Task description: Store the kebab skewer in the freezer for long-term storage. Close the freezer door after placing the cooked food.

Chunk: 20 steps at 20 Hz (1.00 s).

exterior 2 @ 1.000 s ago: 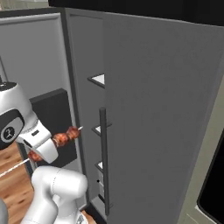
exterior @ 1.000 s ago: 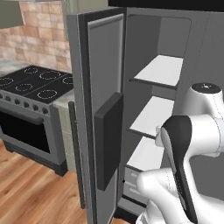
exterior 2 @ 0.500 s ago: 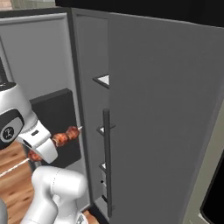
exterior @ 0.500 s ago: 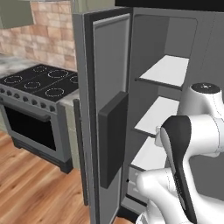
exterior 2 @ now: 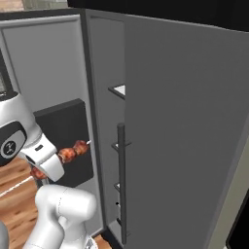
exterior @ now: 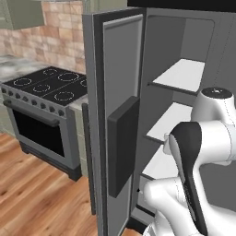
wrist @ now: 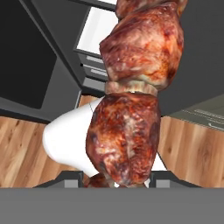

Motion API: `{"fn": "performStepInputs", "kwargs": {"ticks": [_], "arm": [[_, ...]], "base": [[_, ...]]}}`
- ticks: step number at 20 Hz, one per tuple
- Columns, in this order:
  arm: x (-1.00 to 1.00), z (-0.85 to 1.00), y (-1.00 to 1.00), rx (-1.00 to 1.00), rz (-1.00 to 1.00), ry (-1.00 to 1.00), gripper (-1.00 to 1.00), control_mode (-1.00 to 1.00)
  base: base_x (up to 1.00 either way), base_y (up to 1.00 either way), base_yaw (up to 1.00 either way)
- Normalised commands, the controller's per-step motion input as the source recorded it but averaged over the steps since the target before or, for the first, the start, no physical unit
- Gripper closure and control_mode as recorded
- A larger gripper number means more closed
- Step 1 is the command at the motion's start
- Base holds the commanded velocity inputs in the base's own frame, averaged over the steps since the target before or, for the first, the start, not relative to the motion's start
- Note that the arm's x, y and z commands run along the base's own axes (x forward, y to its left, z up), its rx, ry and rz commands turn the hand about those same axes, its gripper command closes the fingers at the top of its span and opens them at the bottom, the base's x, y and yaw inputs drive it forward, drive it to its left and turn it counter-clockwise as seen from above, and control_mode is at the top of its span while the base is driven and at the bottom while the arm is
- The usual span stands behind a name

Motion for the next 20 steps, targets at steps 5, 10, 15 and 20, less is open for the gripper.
{"fn": "performStepInputs", "kwargs": {"ticks": [5,10,15,20], "arm": [[0.00,0.00,0.00,0.00,0.00,0.00,1.00,1.00],[0.00,0.00,0.00,0.00,0.00,0.00,1.00,1.00],[0.00,0.00,0.00,0.00,0.00,0.00,1.00,1.00],[0.00,0.00,0.00,0.00,0.00,0.00,1.00,1.00]], "base": [[0.63,0.00,0.04],[0.67,0.17,-0.01],[0.58,0.14,0.00],[0.24,0.00,0.00]]}}
